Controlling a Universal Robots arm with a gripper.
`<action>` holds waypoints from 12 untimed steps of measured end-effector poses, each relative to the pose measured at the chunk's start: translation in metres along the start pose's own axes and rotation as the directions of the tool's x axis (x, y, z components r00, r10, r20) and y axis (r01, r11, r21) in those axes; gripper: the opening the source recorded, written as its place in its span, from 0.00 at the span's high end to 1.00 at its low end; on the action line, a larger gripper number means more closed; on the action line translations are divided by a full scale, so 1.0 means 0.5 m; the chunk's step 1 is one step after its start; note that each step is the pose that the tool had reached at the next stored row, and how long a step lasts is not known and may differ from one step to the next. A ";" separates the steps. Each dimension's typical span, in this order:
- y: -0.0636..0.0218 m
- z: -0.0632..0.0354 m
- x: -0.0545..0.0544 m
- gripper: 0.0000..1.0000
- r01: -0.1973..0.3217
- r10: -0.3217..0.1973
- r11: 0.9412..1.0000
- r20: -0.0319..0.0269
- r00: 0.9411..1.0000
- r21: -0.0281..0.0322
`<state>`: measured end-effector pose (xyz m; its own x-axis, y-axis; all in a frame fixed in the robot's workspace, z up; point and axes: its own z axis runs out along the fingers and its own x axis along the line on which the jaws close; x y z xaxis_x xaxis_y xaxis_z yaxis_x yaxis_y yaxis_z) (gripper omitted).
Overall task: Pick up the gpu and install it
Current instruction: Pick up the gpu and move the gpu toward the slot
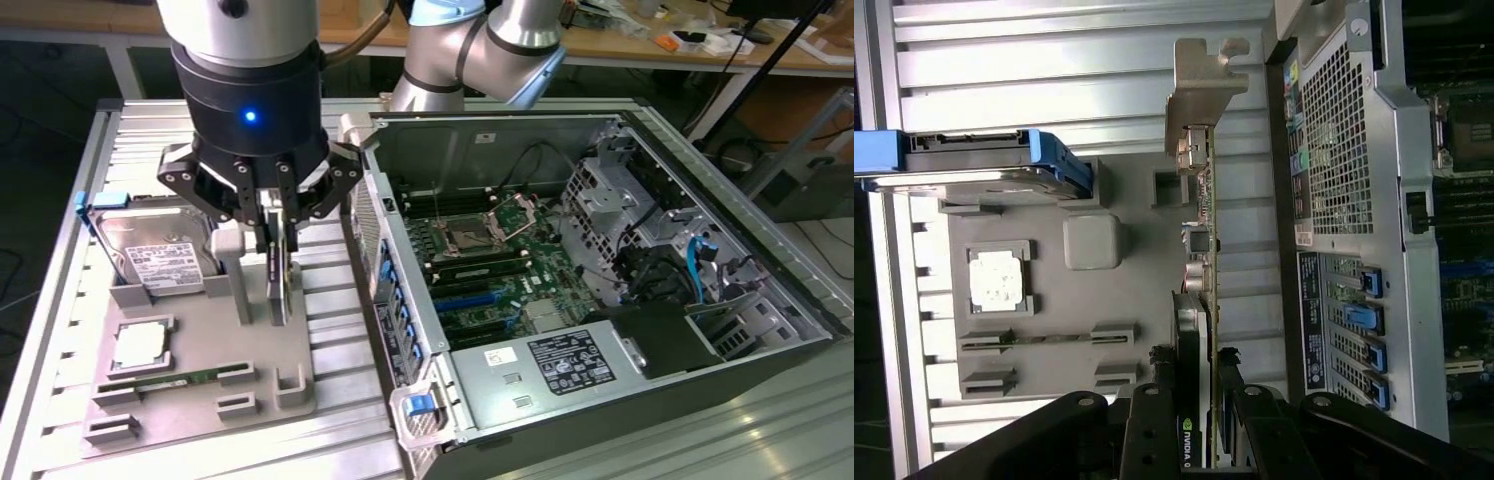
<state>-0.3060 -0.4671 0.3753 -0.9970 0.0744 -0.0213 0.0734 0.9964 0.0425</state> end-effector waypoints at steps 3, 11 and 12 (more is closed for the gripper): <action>0.000 -0.002 0.000 0.73 0.000 0.000 1.000 0.000 1.000 0.000; 0.000 -0.007 0.000 0.73 0.000 0.000 1.000 0.000 1.000 0.000; 0.000 -0.008 0.000 0.73 0.000 0.000 1.000 0.000 1.000 0.000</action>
<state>-0.3060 -0.4671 0.3792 -0.9970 0.0744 -0.0213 0.0734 0.9964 0.0425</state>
